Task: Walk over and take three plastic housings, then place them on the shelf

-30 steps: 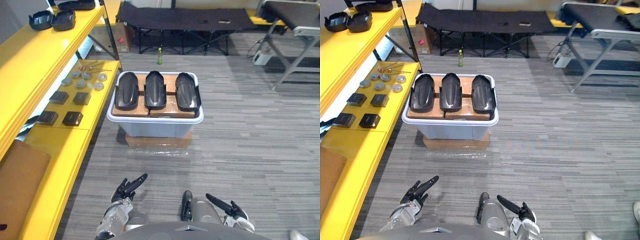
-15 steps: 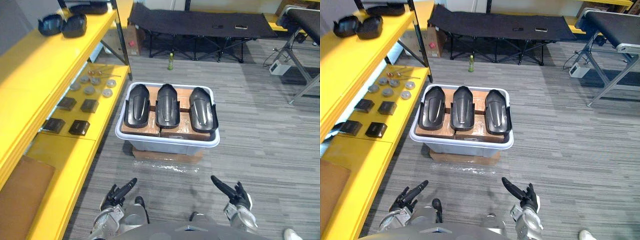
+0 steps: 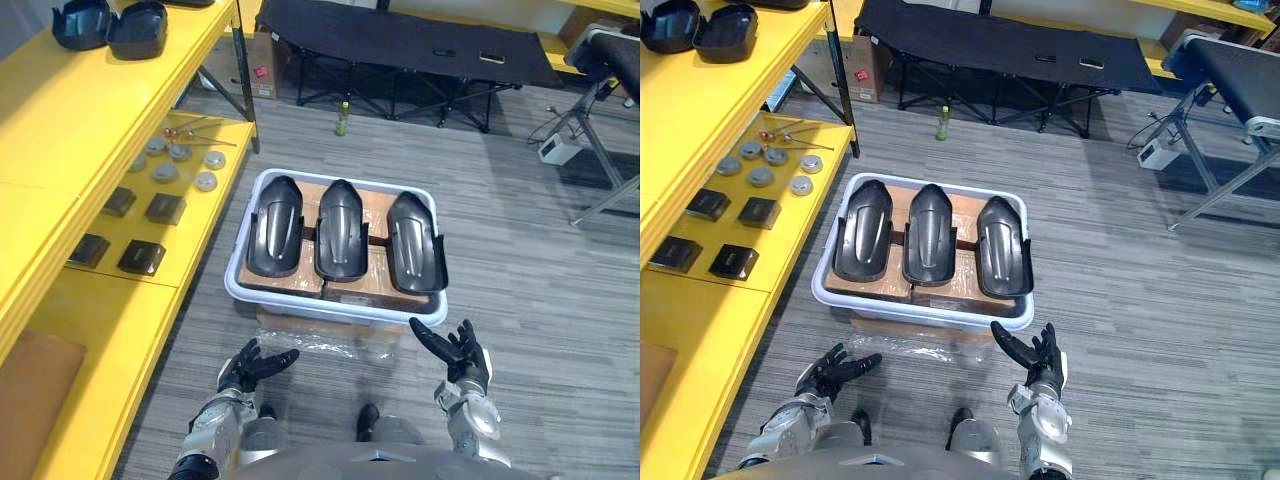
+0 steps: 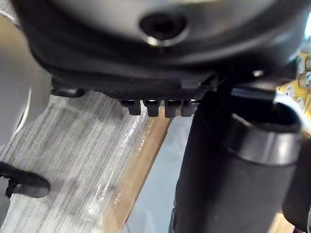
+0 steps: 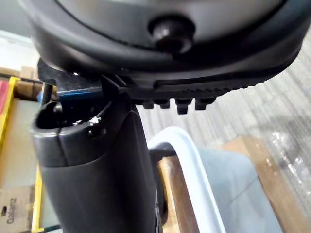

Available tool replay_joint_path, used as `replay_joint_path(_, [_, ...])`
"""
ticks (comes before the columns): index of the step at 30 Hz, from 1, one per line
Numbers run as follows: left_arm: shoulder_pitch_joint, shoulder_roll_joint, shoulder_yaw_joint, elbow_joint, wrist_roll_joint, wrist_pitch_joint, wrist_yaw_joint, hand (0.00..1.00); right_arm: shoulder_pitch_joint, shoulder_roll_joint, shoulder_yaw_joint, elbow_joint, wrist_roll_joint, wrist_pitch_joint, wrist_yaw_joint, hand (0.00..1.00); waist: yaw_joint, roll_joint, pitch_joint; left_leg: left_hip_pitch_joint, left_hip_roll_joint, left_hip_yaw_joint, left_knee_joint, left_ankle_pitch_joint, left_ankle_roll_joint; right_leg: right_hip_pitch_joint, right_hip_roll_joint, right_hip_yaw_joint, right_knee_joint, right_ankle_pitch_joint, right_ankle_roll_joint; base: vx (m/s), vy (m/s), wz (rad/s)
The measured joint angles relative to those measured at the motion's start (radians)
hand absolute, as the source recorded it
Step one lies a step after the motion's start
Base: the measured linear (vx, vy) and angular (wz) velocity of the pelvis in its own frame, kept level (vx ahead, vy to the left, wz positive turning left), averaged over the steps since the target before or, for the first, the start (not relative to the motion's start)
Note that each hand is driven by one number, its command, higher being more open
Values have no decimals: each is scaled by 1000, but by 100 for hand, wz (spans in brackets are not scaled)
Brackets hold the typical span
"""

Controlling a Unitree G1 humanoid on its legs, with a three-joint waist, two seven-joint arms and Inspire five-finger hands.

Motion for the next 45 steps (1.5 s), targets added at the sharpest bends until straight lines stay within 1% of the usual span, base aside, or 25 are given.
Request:
replay_joint_path(1, [29,0,24,-34,-14,-2,-12,100,14,0,1,-1,15,19,45,100,15,-24,-2,-10,7,10,1,-8,-9,-2,10,5,-28,1,1,-43,-83,-13])
replay_joint_path(3, [45,12,28,-51,-27,-2,-18,100,37,0,2,-15,40,38,88,100,22,-40,-6,-27,19,8,-1,-8,-15,-19,22,4,-31,1,1,-49,-77,-7])
replay_joint_path(8, [75,14,27,-55,-24,-3,-42,100,158,-6,1,-209,67,45,238,100,2,-24,-13,-5,11,23,-55,20,-17,-30,19,10,-29,1,0,-68,-20,-8])
replay_joint_path(12, [111,36,28,-55,-21,-3,-62,100,249,-23,-41,-298,92,49,398,100,-14,-29,-32,40,-3,51,-118,45,-21,-31,13,28,-28,-6,-10,-36,10,-16])
replay_joint_path(14, [119,39,29,-56,-20,-3,-64,100,269,-30,-70,-316,92,48,416,100,-21,-29,-35,44,-6,62,-125,47,-19,-32,11,38,-28,-7,-10,-32,16,-16])
replay_joint_path(16, [146,45,29,-89,-2,-6,-65,100,272,-60,-114,-343,119,41,409,100,-39,-28,-37,58,-11,77,-131,51,-15,-33,7,46,-28,-7,-10,-11,23,-15])
replay_joint_path(17, [153,45,28,-103,10,-9,-65,100,273,-63,-132,-352,135,37,404,100,-40,-27,-38,58,-12,80,-132,51,-14,-34,6,50,-28,-7,-10,-14,23,-19])
replay_joint_path(19, [172,45,20,-182,15,-13,-65,100,260,-69,-204,-373,213,34,324,100,-43,-21,-55,57,-17,92,-140,56,-7,-48,3,61,-27,-6,-9,5,24,-14])
replay_joint_path(22, [177,45,-4,-301,15,-30,-64,100,221,-97,-258,-372,243,30,228,100,-45,-10,-60,57,-27,92,-140,58,-3,-48,-6,64,-28,-1,-2,17,36,-1])
replay_joint_path(24, [160,49,-16,-322,16,-30,-60,100,198,-99,-264,-372,248,25,188,100,-44,-4,-63,56,-29,92,-137,57,-1,-48,-9,65,-28,0,0,7,19,-1])
replay_joint_path(25, [143,53,-24,-328,16,-30,-57,100,166,-99,-265,-369,231,26,144,100,-43,1,-60,48,-30,90,-126,51,2,-49,-11,65,-27,1,1,0,0,0])
replay_joint_path(26, [124,52,-34,-328,17,-25,-53,100,113,-102,-269,-359,190,25,84,100,-42,7,-55,7,-24,82,-65,19,4,-59,-12,64,-25,3,4,-32,17,4])
replay_joint_path(28, [109,50,-45,-327,22,-21,-45,100,66,-123,-270,-344,175,24,52,100,-37,16,-42,-42,-10,74,16,-20,6,-71,-10,62,-19,3,5,-50,3,10])
replay_joint_path(29, [97,49,-54,-327,25,-20,-40,100,5,-162,-270,-337,167,25,32,100,-30,32,-4,-109,15,57,128,-68,10,-83,1,59,-13,5,6,-65,12,12])
replay_joint_path(30, [94,49,-54,-327,25,-20,-37,100,-22,-179,-270,-336,167,25,24,100,-27,36,17,-136,26,48,169,-85,10,-90,6,58,-10,6,5,-99,41,9])
replay_joint_path(31, [81,50,-54,-322,24,-20,-25,100,-83,-218,-270,-325,158,25,2,100,-13,51,53,-187,46,38,237,-110,12,-114,19,57,3,10,0,-130,71,4])
replay_joint_path(32, [61,53,-52,-306,22,-20,-9,100,-147,-258,-270,-294,155,29,-22,100,1,52,96,-224,57,28,279,-118,16,-134,29,54,8,17,-1,-110,57,4])
replay_joint_path(33, [52,56,-51,-296,17,-20,-1,100,-180,-274,-270,-276,153,31,-33,100,9,51,115,-239,59,24,290,-118,17,-143,31,53,8,23,-2,-102,27,5])
replay_joint_path(35, [30,67,-51,-264,-6,-15,24,100,-271,-316,-267,-234,111,40,-91,100,36,40,177,-282,60,13,319,-117,20,-171,31,50,11,33,-4,-95,17,7])
replay_joint_path(37, [33,72,-51,-260,-46,-15,32,100,-326,-365,-254,-191,4,44,-135,100,57,39,200,-315,54,0,332,-113,27,-191,25,37,14,35,-5,-53,31,19])
replay_joint_path(38, [33,75,-50,-257,-60,-19,34,100,-343,-386,-247,-172,-13,51,-143,100,63,39,202,-319,47,-4,332,-111,30,-195,22,34,15,35,-5,-32,43,19])
replay_joint_path(39, [37,76,-51,-254,-73,-24,34,100,-387,-447,-222,-121,-41,69,-158,100,72,45,207,-328,40,-5,334,-106,37,-204,14,34,20,35,-5,-16,50,12])
replay_joint_path(40, [39,72,-53,-250,-81,-28,34,100,-446,-521,-198,-61,-58,86,-164,100,73,56,213,-340,29,-9,339,-102,43,-212,4,32,21,37,-3,-21,54,10])
replay_joint_path(43, [38,70,-62,-246,-83,-29,35,100,-594,-680,-131,57,-97,127,-184,100,72,82,230,-384,10,-15,350,-96,53,-254,-11,25,42,40,2,-51,61,8])
replay_joint_path(45, [35,70,-65,-245,-111,-31,35,100,-662,-732,-95,99,-115,149,-184,100,72,89,254,-390,5,-21,352,-92,59,-263,-18,17,56,40,2,-62,39,9])
